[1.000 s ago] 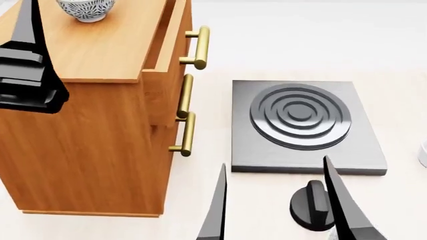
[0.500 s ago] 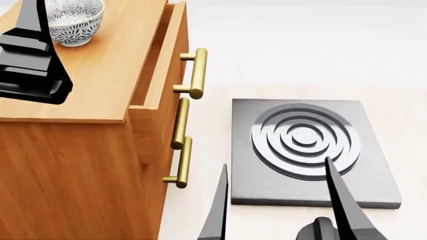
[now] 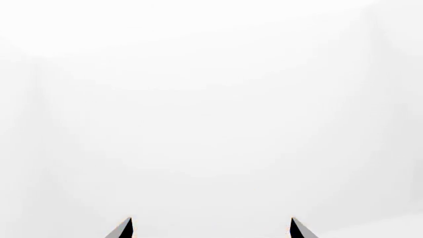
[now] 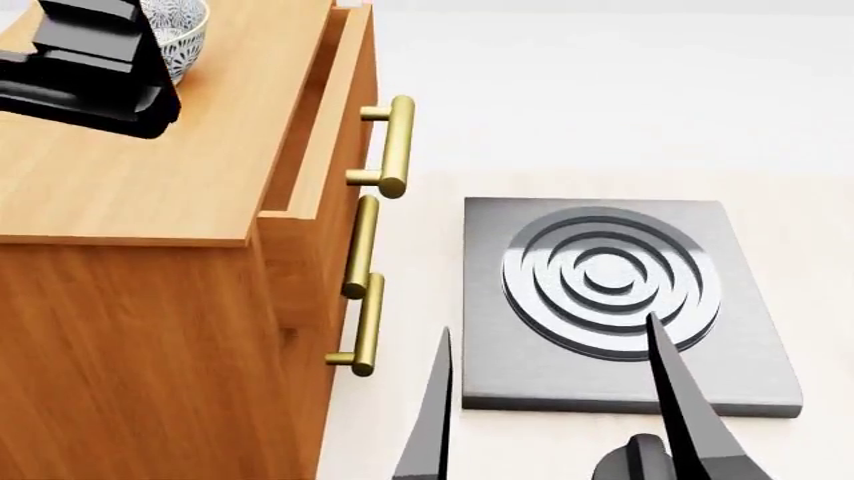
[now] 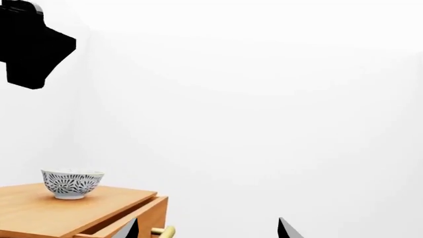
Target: Pick the akita bowl on the wooden cabinet and place it on the plate.
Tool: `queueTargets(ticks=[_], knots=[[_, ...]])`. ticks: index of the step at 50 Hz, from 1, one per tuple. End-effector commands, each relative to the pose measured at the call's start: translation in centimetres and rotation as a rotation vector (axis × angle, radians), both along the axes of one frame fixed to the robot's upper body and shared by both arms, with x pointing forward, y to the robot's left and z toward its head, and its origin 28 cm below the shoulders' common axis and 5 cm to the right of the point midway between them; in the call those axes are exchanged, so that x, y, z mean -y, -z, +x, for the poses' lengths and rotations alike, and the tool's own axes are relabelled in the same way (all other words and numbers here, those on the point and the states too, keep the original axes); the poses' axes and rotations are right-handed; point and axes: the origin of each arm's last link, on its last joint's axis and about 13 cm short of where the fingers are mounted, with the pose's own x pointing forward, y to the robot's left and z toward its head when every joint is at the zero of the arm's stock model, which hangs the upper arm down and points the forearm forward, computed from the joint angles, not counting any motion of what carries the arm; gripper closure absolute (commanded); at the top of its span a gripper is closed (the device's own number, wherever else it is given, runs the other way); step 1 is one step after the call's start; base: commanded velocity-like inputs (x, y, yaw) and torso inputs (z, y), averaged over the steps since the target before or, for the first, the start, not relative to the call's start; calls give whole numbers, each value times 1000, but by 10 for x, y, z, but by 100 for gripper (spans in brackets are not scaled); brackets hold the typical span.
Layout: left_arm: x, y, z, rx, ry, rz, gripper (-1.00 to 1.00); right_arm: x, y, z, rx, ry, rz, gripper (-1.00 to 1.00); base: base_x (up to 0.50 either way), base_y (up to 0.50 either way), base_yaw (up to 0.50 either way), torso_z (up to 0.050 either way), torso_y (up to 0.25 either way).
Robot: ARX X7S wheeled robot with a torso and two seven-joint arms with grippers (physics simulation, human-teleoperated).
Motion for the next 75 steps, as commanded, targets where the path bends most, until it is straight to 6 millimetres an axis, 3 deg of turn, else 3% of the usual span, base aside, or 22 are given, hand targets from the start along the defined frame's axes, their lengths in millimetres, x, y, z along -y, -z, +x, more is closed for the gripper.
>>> queueTargets(ticks=[1,14,36,52,64,75], knots=[[10,-30,22,-31,65,45,-100,0,0,-1,4,-5,1,-100,0,0,0,0,0],[12,-51,64,-144,103,9,-100,0,1,0,1,-10,3,-100,0,0,0,0,0],[24,-96,107,-220,103,37,-100,0,2,1,-2,-14,6,-100,0,0,0,0,0],[26,-109,135,-343,104,48,-100,0,3,3,-8,-20,5,-100,0,0,0,0,0],[15,-129,153,-468,98,-37,-100,0,4,2,-9,-24,5,-100,0,0,0,0,0],[-3,-120,157,-592,10,-193,-100,0,2,2,-4,-24,8,-100,0,0,0,0,0]])
